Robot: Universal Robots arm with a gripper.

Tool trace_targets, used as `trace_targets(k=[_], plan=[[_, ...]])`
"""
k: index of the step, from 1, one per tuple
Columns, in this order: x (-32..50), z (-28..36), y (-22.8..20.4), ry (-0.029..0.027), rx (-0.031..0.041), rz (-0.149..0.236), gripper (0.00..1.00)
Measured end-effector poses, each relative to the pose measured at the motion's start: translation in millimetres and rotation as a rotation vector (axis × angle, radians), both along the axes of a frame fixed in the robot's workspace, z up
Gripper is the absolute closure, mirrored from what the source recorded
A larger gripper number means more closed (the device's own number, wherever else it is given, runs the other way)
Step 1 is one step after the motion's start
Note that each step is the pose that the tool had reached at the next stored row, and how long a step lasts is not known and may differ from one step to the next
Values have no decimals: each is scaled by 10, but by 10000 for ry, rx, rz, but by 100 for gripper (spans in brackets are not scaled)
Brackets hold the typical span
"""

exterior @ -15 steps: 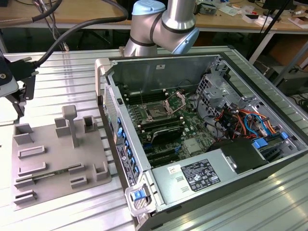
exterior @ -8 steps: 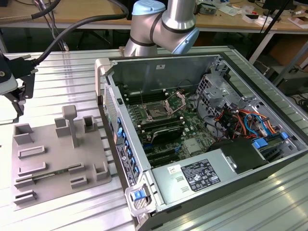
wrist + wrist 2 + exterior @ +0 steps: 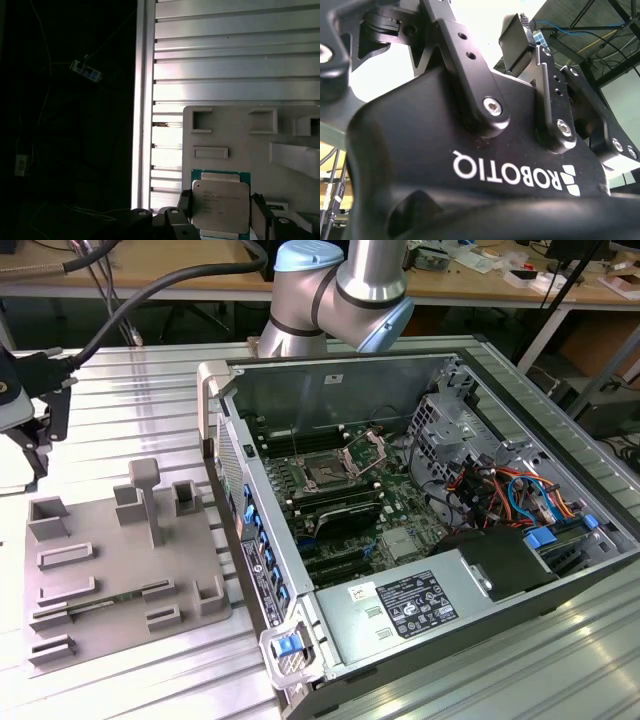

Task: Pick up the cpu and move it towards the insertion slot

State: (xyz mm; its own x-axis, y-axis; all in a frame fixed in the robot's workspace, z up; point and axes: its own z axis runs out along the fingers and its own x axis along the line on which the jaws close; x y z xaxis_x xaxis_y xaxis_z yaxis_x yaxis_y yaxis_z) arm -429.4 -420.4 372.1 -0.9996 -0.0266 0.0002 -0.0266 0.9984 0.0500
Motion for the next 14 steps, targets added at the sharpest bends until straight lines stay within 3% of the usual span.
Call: trace_targets(k=[14], plan=[[0, 132, 0, 0, 0, 0, 45]])
